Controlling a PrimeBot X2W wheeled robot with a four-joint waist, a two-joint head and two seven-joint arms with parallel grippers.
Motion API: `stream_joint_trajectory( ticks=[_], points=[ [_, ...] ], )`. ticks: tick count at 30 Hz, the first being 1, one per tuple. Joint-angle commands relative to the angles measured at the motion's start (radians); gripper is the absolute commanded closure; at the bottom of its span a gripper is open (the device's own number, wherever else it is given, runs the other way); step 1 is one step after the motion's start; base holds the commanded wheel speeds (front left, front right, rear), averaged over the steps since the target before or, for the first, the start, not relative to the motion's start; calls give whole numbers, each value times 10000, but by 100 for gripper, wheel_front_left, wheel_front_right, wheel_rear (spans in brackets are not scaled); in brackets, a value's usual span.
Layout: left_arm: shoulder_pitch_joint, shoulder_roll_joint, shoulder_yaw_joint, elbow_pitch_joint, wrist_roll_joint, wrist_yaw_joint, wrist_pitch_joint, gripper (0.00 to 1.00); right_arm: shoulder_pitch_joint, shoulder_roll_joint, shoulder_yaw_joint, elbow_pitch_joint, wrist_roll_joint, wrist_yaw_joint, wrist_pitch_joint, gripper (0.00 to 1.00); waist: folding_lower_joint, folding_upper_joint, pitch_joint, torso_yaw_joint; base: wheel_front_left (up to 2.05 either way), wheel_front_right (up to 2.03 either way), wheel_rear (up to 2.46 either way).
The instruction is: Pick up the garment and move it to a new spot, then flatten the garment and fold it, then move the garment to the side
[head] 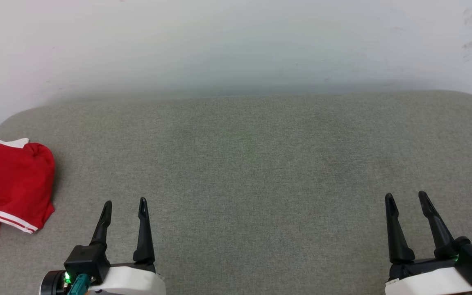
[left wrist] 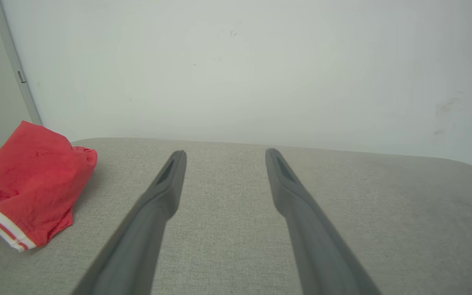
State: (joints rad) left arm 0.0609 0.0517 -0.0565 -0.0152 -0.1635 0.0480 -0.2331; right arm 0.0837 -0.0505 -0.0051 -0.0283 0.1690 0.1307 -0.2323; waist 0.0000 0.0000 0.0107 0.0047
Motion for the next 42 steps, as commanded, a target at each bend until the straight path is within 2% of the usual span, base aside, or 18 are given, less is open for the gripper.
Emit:
stream_joint_trajectory(
  ticks=[1,6,16,28,34,42],
  points=[
    [88,8,7,-23,172,-38,-76,0,104,4,19,-88,-179,0,-87,0,0,0,7,-1,0,0,0],
    [137,-3,74,-13,366,-185,-172,0,170,4,58,-63,-222,1,-182,0,0,0,36,-12,0,0,0],
    [232,-13,68,11,780,-188,-349,0,310,6,140,54,-469,1,-346,0,0,0,48,-36,0,0,0],
    [141,-14,101,147,578,-124,-327,0,316,7,75,133,-139,1,-332,0,0,0,76,141,0,0,0],
    [-1,-14,165,189,609,113,-326,0,357,7,166,-22,-319,1,-332,0,0,0,123,637,0,0,0],
    [-74,-12,247,197,460,342,-326,0,326,7,235,-199,-635,1,-332,0,0,0,212,1868,0,0,0]
  ],
)
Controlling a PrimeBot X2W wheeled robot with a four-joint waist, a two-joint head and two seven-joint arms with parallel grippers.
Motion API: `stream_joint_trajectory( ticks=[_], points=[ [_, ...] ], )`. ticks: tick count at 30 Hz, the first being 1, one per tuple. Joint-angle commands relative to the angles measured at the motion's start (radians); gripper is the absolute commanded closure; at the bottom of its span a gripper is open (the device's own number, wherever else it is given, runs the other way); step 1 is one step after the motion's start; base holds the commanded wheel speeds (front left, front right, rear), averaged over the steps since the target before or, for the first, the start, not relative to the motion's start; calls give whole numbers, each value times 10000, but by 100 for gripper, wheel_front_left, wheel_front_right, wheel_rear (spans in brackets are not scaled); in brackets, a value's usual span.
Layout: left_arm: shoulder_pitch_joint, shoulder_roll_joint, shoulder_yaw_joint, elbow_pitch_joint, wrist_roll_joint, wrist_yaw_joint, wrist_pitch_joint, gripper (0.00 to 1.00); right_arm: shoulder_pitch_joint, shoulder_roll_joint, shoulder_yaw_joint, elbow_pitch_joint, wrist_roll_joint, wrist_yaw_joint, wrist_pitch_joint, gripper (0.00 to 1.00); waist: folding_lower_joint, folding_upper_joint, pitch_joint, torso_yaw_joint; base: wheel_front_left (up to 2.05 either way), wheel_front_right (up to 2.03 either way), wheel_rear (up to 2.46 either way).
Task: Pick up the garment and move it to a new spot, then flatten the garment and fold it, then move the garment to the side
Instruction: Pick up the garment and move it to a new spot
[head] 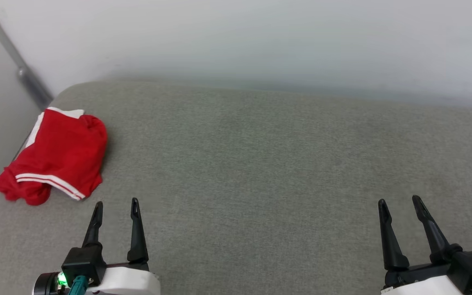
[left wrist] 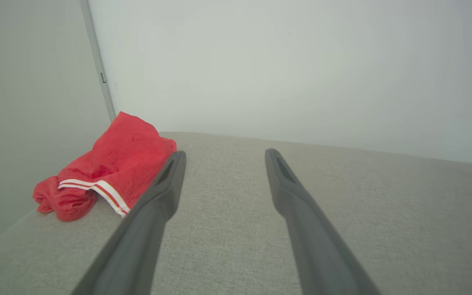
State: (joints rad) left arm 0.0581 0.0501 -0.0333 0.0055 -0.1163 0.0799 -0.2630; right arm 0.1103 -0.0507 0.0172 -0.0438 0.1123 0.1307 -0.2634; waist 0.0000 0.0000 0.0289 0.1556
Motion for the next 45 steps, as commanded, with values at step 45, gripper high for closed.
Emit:
stream_joint_trajectory(
  ticks=[45],
  points=[
    [-4946,1357,3063,1230,-1177,-1740,-25,0,-1144,6,-28,-774,-1742,-1,-21,0,0,0,2531,2092,0,0,0]
  ],
)
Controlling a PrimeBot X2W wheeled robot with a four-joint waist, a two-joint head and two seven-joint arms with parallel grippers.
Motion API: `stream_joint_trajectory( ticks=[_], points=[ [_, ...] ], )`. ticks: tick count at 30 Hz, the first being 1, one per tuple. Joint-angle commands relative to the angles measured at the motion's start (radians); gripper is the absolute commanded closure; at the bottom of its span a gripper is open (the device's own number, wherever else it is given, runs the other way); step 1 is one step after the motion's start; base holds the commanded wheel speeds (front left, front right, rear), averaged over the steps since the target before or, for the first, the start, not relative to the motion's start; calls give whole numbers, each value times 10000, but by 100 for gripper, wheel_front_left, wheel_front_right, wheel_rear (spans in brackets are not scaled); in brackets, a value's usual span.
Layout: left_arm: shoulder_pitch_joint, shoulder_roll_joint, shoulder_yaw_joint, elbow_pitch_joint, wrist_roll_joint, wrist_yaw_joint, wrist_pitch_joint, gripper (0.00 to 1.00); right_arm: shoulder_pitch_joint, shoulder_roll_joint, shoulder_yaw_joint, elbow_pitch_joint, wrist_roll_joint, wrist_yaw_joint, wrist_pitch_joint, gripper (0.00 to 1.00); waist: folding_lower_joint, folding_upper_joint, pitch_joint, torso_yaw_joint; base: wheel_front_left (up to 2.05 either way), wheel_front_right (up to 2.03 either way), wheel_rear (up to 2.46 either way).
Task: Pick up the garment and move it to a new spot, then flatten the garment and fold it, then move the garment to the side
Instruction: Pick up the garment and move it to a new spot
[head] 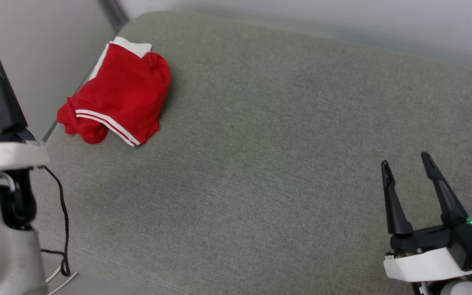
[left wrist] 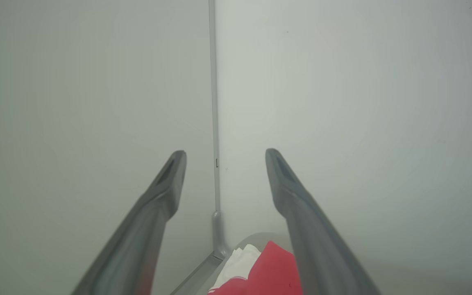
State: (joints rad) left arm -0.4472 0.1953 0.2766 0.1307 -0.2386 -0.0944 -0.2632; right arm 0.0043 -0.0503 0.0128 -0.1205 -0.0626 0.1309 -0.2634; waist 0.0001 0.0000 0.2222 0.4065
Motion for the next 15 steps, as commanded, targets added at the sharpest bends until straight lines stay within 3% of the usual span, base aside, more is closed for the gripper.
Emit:
stream_joint_trajectory(
  ticks=[1,8,15],
  points=[
    [-283,109,44,64,-47,-48,-25,0,-176,2,-53,-88,-109,-3,-21,0,-1,0,812,-486,0,0,0],
    [-2642,1713,52,1232,-981,-305,266,0,-822,-274,-252,-792,-537,-3,-20,0,-1,0,2406,-850,0,0,0],
    [-4212,3497,-1160,2465,-2289,-348,1709,0,-1189,-627,-353,-1501,-706,-3,-20,0,-1,0,3583,-1119,0,0,0]
  ],
)
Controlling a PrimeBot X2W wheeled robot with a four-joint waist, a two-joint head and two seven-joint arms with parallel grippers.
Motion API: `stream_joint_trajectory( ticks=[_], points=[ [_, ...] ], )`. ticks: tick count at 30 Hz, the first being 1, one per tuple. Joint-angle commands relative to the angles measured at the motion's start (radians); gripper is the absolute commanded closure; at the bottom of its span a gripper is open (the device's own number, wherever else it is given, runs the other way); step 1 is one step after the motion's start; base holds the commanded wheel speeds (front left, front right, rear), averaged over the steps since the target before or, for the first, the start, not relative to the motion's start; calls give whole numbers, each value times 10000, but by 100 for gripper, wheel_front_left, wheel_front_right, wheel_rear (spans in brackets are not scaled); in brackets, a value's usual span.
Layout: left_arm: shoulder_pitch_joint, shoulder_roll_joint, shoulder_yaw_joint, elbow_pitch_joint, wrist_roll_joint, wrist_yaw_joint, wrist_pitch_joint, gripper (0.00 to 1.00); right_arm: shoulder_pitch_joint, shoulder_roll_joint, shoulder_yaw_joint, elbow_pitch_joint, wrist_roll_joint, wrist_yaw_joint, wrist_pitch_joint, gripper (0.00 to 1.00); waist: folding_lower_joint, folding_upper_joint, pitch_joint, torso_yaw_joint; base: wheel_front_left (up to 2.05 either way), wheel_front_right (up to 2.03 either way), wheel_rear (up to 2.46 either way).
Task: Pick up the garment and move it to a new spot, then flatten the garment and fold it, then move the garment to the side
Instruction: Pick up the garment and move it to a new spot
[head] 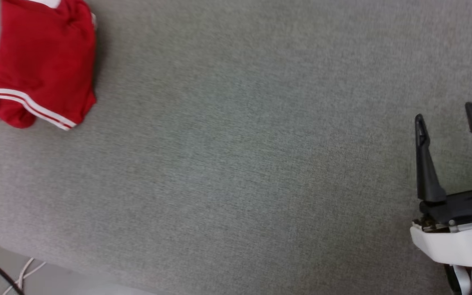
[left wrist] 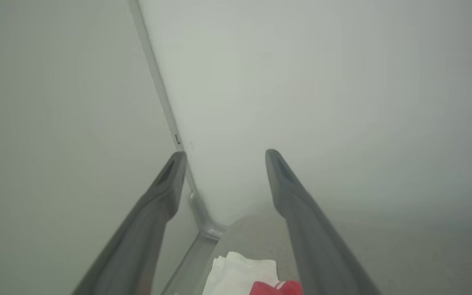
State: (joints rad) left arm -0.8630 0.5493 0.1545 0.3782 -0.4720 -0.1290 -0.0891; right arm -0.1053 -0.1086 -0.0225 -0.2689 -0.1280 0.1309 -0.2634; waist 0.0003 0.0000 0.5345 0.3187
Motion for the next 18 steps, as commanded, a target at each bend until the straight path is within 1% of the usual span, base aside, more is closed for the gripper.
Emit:
stream_joint_trajectory(
  ticks=[1,6,11,15,18],
  points=[
    [-118,175,-180,242,-173,2,240,0,-148,-77,-31,-103,-54,-3,-21,0,-3,0,591,-280,0,0,0],
    [-497,1152,-1378,1239,-1697,-1,2018,0,-457,-219,-138,-590,-113,-3,-21,0,-3,0,1164,-511,0,0,0],
    [-239,1771,-2758,1765,-3585,-3,4240,0,-595,-337,-148,-960,-176,-3,-21,0,-3,0,1581,-700,0,0,0],
    [-107,2087,-3446,1891,-5107,-3,6105,0,-596,-413,-140,-1126,-218,-3,-21,0,-3,0,1845,-820,0,0,0],
    [20,2191,-3889,2051,-5912,-4,7405,0,-588,-430,-140,-1179,-233,-3,-21,0,-3,0,1975,-884,0,0,0]
  ],
)
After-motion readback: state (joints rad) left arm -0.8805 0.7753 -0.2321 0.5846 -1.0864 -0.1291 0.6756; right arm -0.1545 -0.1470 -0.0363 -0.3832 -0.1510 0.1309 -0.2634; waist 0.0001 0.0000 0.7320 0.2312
